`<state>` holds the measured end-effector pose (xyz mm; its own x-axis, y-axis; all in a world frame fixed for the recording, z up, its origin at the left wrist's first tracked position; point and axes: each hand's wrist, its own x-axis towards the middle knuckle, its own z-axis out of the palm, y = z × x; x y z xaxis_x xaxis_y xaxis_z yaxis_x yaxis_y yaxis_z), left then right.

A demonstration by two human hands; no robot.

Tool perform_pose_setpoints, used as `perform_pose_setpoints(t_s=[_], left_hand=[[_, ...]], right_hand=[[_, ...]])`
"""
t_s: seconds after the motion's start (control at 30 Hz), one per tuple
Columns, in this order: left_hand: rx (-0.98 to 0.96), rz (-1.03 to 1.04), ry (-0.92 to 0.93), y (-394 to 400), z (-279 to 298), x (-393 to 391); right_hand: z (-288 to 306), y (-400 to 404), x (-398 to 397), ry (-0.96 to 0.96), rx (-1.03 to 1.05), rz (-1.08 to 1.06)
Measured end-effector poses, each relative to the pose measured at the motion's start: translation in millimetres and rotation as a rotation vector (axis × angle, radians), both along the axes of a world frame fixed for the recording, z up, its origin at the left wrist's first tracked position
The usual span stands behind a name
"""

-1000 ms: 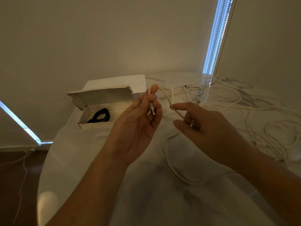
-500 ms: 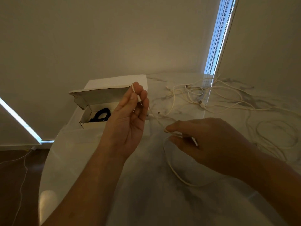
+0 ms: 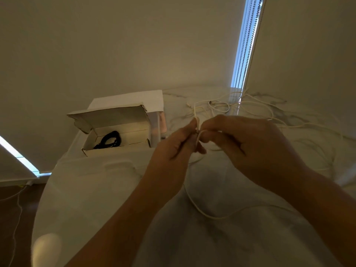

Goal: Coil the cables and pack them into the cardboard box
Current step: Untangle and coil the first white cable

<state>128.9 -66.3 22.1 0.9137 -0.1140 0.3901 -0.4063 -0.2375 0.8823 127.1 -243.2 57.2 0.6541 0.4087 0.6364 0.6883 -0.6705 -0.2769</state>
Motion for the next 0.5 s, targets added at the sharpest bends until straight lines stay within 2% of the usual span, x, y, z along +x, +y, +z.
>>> perform_pose_setpoints(t_s=[0.1, 0.3, 0.37, 0.5], left_hand=[[-0.059, -0.075, 0.058, -7.4, 0.8, -4.1], [-0.349, -0.202, 0.257, -7.1, -4.4, 6.1], [-0.336, -0.234, 0.294, -5.7, -4.2, 5.7], [-0.161, -0.206, 0.28, -3.8, -2.4, 3.0]], right_hand=[[0.5, -12.8, 11.1, -0.035, 0.051, -0.109], [-5.1, -24.2, 26.4, -0.036, 0.072, -0.155], [-7.3, -23.9, 28.5, -0.058, 0.066, -0.149], [-11.7, -24.1, 33.2, -0.05, 0.056, -0.167]])
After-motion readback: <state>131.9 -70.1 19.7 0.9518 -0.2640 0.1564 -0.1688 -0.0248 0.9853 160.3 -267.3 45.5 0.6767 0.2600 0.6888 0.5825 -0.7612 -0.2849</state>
